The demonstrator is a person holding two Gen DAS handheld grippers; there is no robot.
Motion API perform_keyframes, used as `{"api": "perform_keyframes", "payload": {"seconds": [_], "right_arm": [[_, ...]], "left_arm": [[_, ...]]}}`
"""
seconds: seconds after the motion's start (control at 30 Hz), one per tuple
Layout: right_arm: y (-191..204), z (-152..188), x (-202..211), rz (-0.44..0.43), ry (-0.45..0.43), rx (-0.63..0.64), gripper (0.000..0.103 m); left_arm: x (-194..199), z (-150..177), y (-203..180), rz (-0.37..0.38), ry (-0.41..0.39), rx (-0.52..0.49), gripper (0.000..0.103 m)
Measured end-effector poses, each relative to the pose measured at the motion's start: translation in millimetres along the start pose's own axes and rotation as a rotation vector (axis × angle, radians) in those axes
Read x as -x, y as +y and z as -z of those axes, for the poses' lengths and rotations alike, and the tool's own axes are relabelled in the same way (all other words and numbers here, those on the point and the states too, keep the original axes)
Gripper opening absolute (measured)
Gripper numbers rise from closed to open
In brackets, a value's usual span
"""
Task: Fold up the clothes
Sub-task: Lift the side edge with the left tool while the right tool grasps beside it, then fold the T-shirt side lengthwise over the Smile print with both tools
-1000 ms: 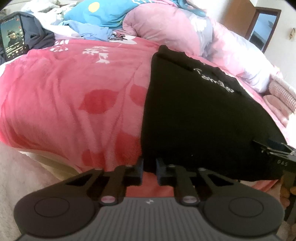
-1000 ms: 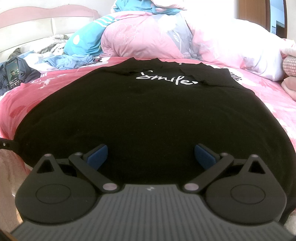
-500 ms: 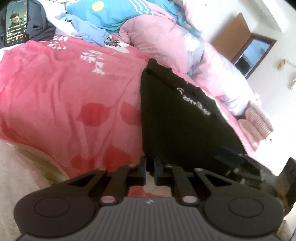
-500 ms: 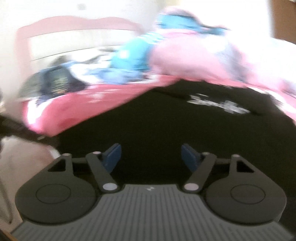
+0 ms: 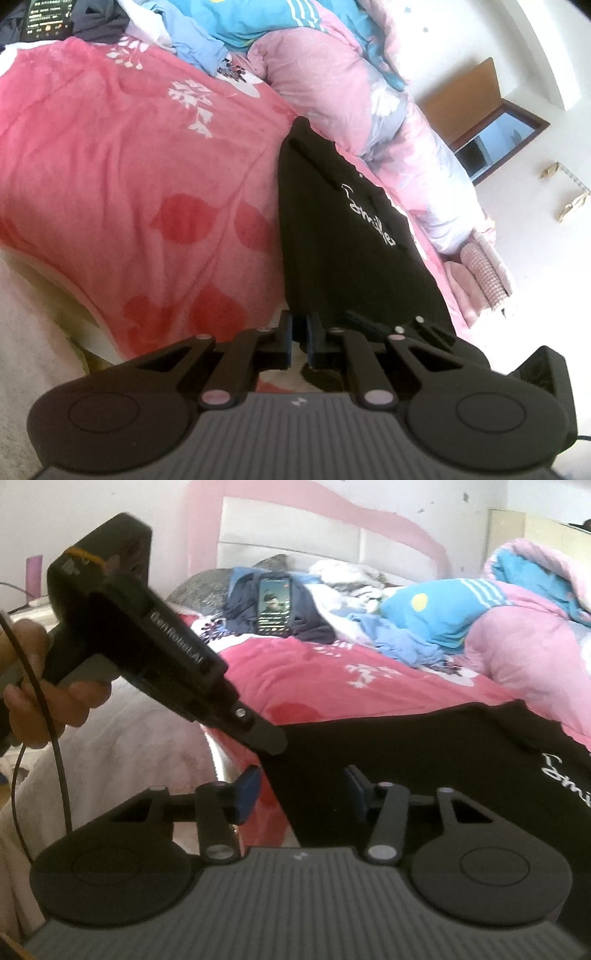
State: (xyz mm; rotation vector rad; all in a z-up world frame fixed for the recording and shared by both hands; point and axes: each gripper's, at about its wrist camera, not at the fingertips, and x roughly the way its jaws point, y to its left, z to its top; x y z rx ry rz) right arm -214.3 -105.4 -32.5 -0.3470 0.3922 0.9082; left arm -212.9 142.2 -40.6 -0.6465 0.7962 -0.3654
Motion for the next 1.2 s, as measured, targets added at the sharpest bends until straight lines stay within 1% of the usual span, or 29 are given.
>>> {"api": "perform_keyframes", "payload": {"seconds": [0.07, 0.23, 0.27, 0.3, 0.33, 0.37, 0.4, 0.43, 0.47, 0.5, 0.6, 0.63, 0.67, 0.7, 0.93, 1.03, 1.07, 1.13, 1.2], "right_arm": [[2, -1, -4, -0.009, 0.003, 0.014, 0.043], [5, -2, -16, -0.015, 0.021, 0.035, 0.035], [4, -1, -19, -0.014, 0.022, 0.035, 0.03], [4, -1, -20, -0.009, 0.022, 0.034, 0.023], [4, -1, -21, 0.0, 0.021, 0.033, 0.019], [4, 0, -21, 0.008, 0.019, 0.031, 0.012], [3, 0, -21, 0.013, 0.015, 0.025, 0.008], [2, 1, -20, 0.016, 0.011, 0.017, 0.005], [0, 1, -20, 0.02, 0.005, 0.011, 0.004], [-1, 2, -19, 0.021, 0.0, 0.005, 0.003], [-3, 3, -19, 0.021, -0.008, -0.008, 0.003], [-3, 3, -19, 0.021, -0.009, -0.011, 0.003], [-3, 4, -18, 0.02, -0.011, -0.014, 0.003], [-3, 4, -18, 0.019, -0.011, -0.016, 0.003], [-5, 6, -17, 0.011, -0.015, -0.027, 0.003], [-5, 6, -16, 0.011, -0.02, -0.031, 0.003], [-6, 7, -15, 0.01, -0.022, -0.033, 0.003], [-7, 7, -14, 0.007, -0.026, -0.041, 0.003], [-9, 9, -15, 0.002, -0.021, -0.051, 0.003]], "left_arm": [[1, -1, 0, 0.011, -0.001, 0.002, 0.008], [1, -1, -2, 0.039, 0.001, 0.002, 0.008], [0, -1, -2, 0.04, 0.002, 0.001, 0.008], [0, -1, -2, 0.042, 0.003, 0.002, 0.008], [0, -1, -2, 0.044, 0.003, 0.005, 0.008], [0, -1, -1, 0.047, 0.003, 0.009, 0.009], [0, -1, 0, 0.054, 0.003, 0.014, 0.009], [0, -1, 1, 0.059, 0.002, 0.021, 0.01], [-1, -2, 2, 0.059, 0.001, 0.032, 0.016], [-1, -3, 4, 0.055, -0.002, 0.046, 0.026], [-2, -5, 11, 0.055, -0.009, 0.095, 0.035], [-4, -6, 14, 0.063, -0.008, 0.114, 0.038], [-6, -7, 16, 0.073, -0.005, 0.129, 0.043], [-9, -9, 17, 0.082, -0.002, 0.143, 0.045], [-35, -15, 21, 0.116, 0.042, 0.193, 0.045], [-48, -17, 21, 0.113, 0.077, 0.203, 0.038], [-52, -17, 21, 0.115, 0.09, 0.212, 0.033], [-59, -18, 23, 0.119, 0.112, 0.23, 0.028], [-63, -18, 24, 0.117, 0.121, 0.241, 0.019]]}}
